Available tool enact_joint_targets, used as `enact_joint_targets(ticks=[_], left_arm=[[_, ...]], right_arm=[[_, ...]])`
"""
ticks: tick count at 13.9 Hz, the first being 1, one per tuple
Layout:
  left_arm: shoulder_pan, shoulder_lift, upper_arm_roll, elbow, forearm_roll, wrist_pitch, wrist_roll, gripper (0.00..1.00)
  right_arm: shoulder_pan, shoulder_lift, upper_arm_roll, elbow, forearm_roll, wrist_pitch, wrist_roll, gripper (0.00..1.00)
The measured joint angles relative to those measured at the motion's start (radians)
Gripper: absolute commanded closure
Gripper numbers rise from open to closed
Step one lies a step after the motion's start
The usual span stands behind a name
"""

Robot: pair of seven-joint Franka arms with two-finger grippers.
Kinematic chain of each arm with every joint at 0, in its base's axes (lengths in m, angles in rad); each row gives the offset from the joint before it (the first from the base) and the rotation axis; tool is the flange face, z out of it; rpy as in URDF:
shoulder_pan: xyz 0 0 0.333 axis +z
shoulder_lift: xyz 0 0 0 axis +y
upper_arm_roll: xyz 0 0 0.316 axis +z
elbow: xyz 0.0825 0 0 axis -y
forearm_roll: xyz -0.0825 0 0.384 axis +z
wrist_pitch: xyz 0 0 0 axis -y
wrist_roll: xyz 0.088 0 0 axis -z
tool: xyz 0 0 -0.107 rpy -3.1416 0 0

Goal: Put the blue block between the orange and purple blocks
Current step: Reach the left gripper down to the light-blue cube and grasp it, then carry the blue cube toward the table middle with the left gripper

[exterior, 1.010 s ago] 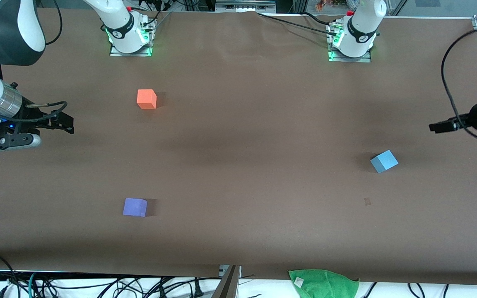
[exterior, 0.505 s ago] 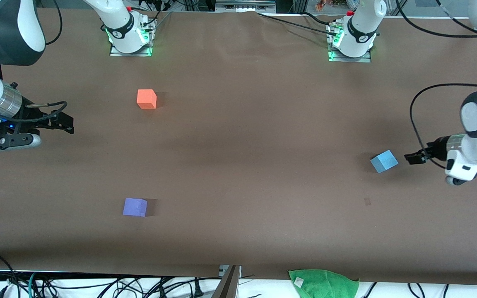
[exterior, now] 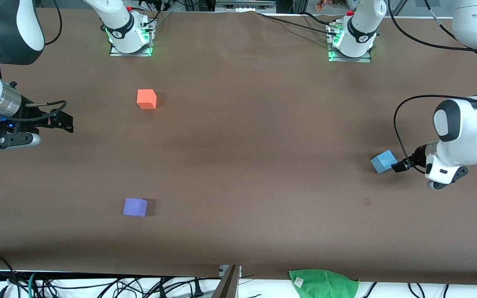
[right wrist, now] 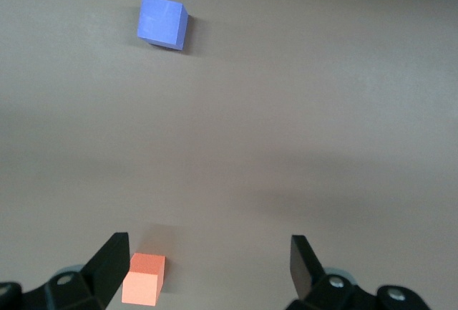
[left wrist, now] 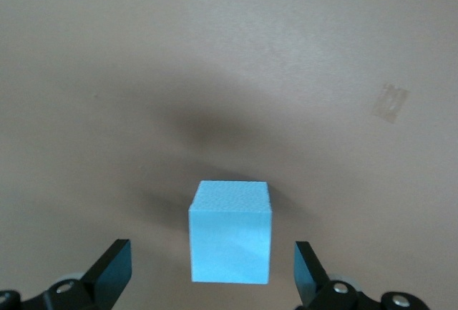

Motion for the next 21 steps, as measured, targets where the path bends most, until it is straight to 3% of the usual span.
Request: enact_joint_targets(ticks=[4,10,15,16,21], left_arm=[[-0.016,0.002,0.000,-0.122,0.000,0.185,-0.007,0.00],[-0.016,0.002,0.001,-0.184,0.000,0.264,-0.007,0.00],[-0.016,0.002,0.001,-0.268,0.000,0.417,-0.008,0.52],[-0.016,0.001,0.001,-0.268,0.000,0.417,-0.008,0.56],[-0.021,-0.005,-0.026,-0.230,0.000,0.417,-0.008,0.54]], right_arm=[[0.000,-0.001,0.002,0.042,0.000,-0.017,0.000,0.01],[0.001,0.002,0.003,0.050,0.000,-0.049,0.001,0.01],[0.027,0.017,0.007,0.050,0.031,-0.068,0.072,0.01],[0.044,0.018,0.008,0.050,0.031,-0.068,0.110,0.01],[0.057,0.019,0.004,0.050,0.031,-0.068,0.141,0.01]])
